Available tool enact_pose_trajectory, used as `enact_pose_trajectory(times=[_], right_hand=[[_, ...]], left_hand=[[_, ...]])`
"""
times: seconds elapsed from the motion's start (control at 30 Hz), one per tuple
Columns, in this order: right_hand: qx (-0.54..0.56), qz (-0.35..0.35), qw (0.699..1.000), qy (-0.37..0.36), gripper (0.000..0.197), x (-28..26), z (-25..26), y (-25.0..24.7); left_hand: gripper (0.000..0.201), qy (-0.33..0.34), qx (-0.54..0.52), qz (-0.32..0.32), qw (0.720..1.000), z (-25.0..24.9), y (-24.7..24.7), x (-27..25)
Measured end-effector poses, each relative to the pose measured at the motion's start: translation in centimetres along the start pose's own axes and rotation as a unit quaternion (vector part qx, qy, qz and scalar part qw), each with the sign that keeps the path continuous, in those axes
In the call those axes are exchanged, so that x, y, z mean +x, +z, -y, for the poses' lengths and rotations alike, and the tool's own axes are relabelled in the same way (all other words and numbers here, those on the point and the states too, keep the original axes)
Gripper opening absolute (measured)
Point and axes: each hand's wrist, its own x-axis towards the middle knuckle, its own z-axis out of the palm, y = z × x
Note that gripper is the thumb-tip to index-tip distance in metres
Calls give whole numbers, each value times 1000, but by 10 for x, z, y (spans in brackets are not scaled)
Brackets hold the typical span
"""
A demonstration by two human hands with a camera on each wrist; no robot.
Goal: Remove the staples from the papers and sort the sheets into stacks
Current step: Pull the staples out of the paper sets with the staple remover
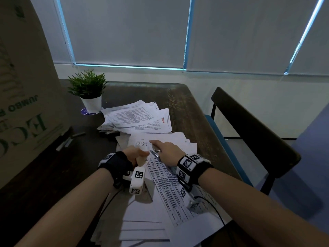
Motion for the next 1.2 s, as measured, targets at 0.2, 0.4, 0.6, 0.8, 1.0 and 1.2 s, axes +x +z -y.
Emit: enact_pose_trajectory(times=[0.2,0.4,0.6,0.8,1.0,1.2], right_hand=[[-7,-16,1000,-13,41,6,7,0],[-15,-20,1000,15,30,4,18,-2],[91,-21,992,85,31,10,16,-3],[456,-175,840,237,31,18,-29,27],[636,-290,652,294,51,-1,-27,19],[603,-267,634,404,40,-5,-50,2]], left_hand=[[7,-14,31,5,999,-1,-4,9],[9,6,54,-33,998,3,-4,18],[53,7,109,-64,992,19,-19,65],[49,26,157,-119,980,5,-2,29],[33,-66,112,94,987,-14,-4,-29],[16,-27,111,64,991,-10,-8,-37]])
